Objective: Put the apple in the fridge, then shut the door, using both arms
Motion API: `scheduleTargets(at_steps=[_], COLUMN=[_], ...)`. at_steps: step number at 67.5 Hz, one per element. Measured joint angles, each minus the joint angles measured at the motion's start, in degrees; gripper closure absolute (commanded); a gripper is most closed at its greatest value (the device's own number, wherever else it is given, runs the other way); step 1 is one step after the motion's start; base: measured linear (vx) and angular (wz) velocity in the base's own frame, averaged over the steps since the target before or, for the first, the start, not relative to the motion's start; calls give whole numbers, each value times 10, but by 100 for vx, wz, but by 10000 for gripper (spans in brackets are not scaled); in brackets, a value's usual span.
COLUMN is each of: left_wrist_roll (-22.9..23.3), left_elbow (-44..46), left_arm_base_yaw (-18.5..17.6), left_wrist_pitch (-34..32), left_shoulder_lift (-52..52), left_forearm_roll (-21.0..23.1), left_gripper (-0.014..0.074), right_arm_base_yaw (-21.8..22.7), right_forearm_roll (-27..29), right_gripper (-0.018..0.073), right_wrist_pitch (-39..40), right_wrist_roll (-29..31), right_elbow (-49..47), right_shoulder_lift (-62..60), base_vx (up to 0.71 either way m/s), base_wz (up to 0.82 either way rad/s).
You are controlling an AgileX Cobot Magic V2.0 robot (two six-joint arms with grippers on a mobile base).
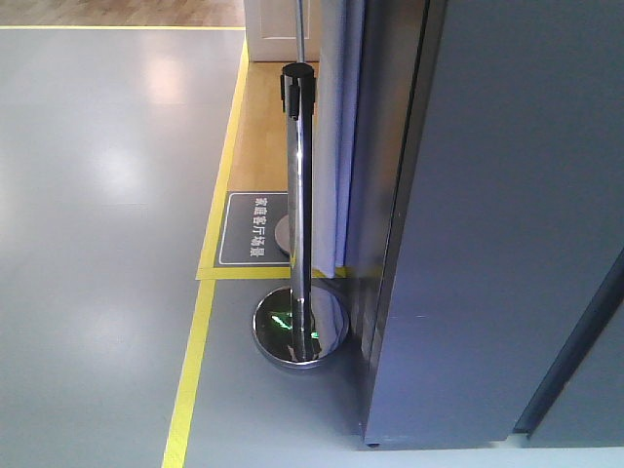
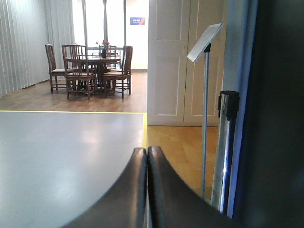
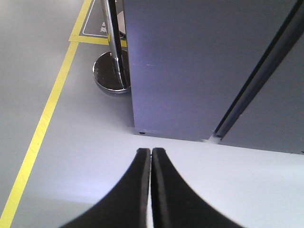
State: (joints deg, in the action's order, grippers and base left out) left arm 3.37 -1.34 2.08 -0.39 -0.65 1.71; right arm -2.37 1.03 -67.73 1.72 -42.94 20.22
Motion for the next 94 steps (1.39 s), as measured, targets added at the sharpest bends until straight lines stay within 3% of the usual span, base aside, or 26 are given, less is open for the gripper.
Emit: scheduleTargets(at_steps=[52,65,94], left_wrist_roll=[0,0,0], left_elbow=[0,0,0], left_arm_base_yaw=[0,0,0], left_wrist_pitch=[0,0,0], left_shoulder_lift=[0,0,0], left_forearm_roll=[0,0,0], left_gripper=[602,602,602], right_arm_base_yaw=[1,26,34], right_forearm_roll=[-3,-25,-16], right_gripper=[561,561,561], right_wrist_pitch=[9,139,435], right_wrist_roll=[4,44,37], right_elbow=[8,100,318], right_shoulder_lift=[-11,-66,-183], base_vx=[0,0,0], base_wz=[0,0,0])
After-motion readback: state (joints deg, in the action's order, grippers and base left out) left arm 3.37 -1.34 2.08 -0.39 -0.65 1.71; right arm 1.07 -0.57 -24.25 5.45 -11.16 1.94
